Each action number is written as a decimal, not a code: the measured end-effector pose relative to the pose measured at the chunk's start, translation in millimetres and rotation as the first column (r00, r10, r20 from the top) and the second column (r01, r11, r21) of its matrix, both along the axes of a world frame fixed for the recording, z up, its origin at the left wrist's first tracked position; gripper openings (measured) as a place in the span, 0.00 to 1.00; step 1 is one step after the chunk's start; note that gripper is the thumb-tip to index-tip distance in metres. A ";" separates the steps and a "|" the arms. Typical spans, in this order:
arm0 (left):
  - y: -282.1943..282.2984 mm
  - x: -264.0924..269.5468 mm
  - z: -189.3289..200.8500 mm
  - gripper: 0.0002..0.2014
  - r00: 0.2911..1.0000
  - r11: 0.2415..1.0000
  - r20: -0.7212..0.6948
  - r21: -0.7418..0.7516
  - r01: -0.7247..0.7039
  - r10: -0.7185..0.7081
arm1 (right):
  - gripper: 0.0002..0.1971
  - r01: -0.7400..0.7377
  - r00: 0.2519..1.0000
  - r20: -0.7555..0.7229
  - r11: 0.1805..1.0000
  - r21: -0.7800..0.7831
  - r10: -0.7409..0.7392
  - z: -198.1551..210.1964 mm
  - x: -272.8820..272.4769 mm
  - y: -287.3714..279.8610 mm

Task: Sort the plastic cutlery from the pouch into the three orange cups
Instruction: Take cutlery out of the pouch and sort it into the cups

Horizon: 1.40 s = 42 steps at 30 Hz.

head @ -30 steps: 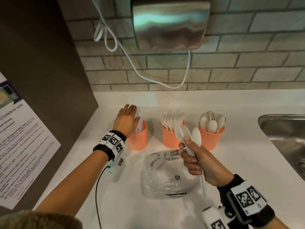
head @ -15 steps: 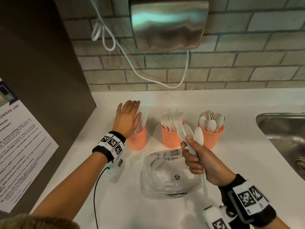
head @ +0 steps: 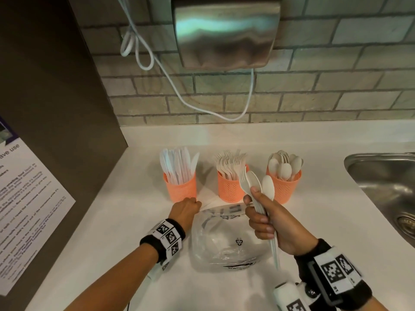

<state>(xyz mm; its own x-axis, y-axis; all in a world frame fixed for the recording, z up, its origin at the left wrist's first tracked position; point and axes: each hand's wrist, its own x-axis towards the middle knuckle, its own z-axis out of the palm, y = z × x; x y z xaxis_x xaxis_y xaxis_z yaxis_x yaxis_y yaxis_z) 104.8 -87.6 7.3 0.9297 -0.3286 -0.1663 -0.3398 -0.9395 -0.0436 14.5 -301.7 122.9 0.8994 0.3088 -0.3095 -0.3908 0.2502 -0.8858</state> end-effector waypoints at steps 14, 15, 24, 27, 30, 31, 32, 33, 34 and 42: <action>27.9 -25.8 37.1 0.13 0.978 0.979 0.067 -0.063 -0.192 0.196 | 0.20 -0.017 0.995 -0.092 0.994 0.109 0.027 -0.2 -1.1 1.0; 34.9 -32.6 49.9 0.13 0.972 0.973 0.101 -0.116 -0.198 0.210 | 0.20 -0.018 0.995 -0.093 0.994 0.111 0.029 -1.2 -0.1 2.1; 31.2 -94.6 149.9 0.15 0.828 0.933 0.475 -0.041 0.358 -0.297 | 0.16 -0.081 0.996 0.039 0.996 -0.035 0.082 -0.7 -1.8 23.0; 14.1 -99.9 150.8 0.15 0.777 0.900 0.474 0.084 0.428 -0.414 | 0.09 -0.152 0.980 0.116 0.984 -0.095 0.163 1.1 -9.6 30.7; 1.5 -96.9 148.5 0.19 0.747 0.884 0.509 0.064 0.463 -0.428 | 0.09 -0.141 0.975 0.160 0.984 -0.105 0.157 -1.3 -14.2 33.5; -1.8 -95.6 147.5 0.19 0.736 0.883 0.536 0.039 0.467 -0.413 | 0.09 -0.119 0.976 0.173 0.988 -0.099 0.135 -2.3 -14.4 32.7; -4.1 -94.3 145.4 0.20 0.726 0.883 0.573 -0.010 0.469 -0.379 | 0.09 -0.092 0.977 0.185 0.992 -0.086 0.106 -2.8 -14.4 31.6; -5.7 -92.7 142.5 0.19 0.718 0.876 0.615 -0.089 0.474 -0.326 | 0.09 -0.060 0.977 0.198 0.996 -0.071 0.073 -3.5 -13.8 29.7; -7.5 -91.8 140.3 0.17 0.723 0.856 0.647 -0.209 0.473 -0.242 | 0.09 -0.028 0.977 0.211 0.998 -0.056 0.039 -3.0 -12.9 27.6; -42.9 -87.2 131.3 0.05 0.939 0.006 -0.258 -0.964 -0.266 0.229 | 0.10 0.057 0.950 0.311 0.997 -0.054 -0.038 2.2 -11.2 18.5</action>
<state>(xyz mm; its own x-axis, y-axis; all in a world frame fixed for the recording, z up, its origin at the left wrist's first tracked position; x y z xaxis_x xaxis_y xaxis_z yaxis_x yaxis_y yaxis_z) 17.6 -130.5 138.6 0.9966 0.0492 0.0660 -0.0594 -0.1258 0.9903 3.4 -283.2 125.1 0.9670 0.2528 -0.0308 -0.0841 0.2029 -0.9756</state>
